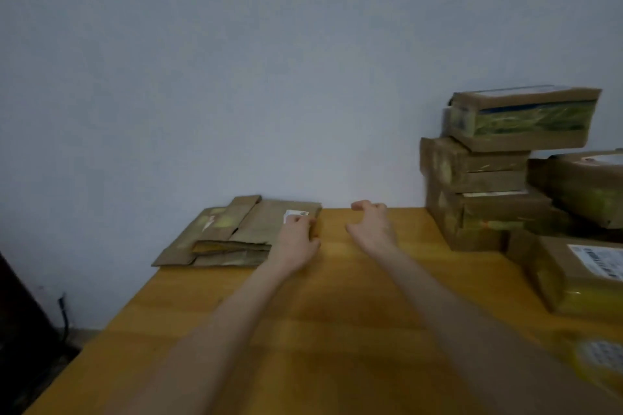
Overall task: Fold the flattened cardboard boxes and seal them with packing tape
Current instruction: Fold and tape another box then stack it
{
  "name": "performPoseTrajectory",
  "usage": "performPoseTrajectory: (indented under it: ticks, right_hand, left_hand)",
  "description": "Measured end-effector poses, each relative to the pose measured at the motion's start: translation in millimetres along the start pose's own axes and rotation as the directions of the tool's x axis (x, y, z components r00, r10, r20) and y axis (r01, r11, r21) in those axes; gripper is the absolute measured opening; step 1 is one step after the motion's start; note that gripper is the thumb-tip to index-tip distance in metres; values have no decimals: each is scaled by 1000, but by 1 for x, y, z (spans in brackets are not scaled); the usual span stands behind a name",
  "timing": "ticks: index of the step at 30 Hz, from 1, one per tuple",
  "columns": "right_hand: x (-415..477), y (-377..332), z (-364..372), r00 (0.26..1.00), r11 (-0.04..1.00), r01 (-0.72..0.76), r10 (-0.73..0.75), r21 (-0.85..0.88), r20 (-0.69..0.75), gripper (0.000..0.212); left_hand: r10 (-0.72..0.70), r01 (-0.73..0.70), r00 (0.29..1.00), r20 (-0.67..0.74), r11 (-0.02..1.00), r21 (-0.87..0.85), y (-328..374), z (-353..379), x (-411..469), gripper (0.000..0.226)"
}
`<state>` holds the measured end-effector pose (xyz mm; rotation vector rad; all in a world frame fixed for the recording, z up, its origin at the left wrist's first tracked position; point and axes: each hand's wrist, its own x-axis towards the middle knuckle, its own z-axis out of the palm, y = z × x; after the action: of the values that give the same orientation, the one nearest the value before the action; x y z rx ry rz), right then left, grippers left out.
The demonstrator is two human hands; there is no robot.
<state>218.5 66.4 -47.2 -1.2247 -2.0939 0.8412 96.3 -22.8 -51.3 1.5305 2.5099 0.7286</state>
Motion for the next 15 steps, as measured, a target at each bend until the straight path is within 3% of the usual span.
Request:
performPoseTrajectory:
  ticks: [6,10,12,15]
  right_hand:
    - [35,-19,81,955,929,-256,198,269,223,55]
    - [57,-25,116,864,698,-487,300,525,404,39]
    - [64,-25,127,865,668,-492,302,558,401,25]
    - [66,-23,125,874,606,-483,293,632,387,8]
  left_hand:
    - [-200,215,972,-119,969,125,-106,-15,34,48]
    - [-256,268,963,-79,931,250,-142,-3,48,40]
    - [-226,242,969,-96,949,203,-144,4,47,42]
    - [-194,211,942,-273,977,35,-145,-2,49,41]
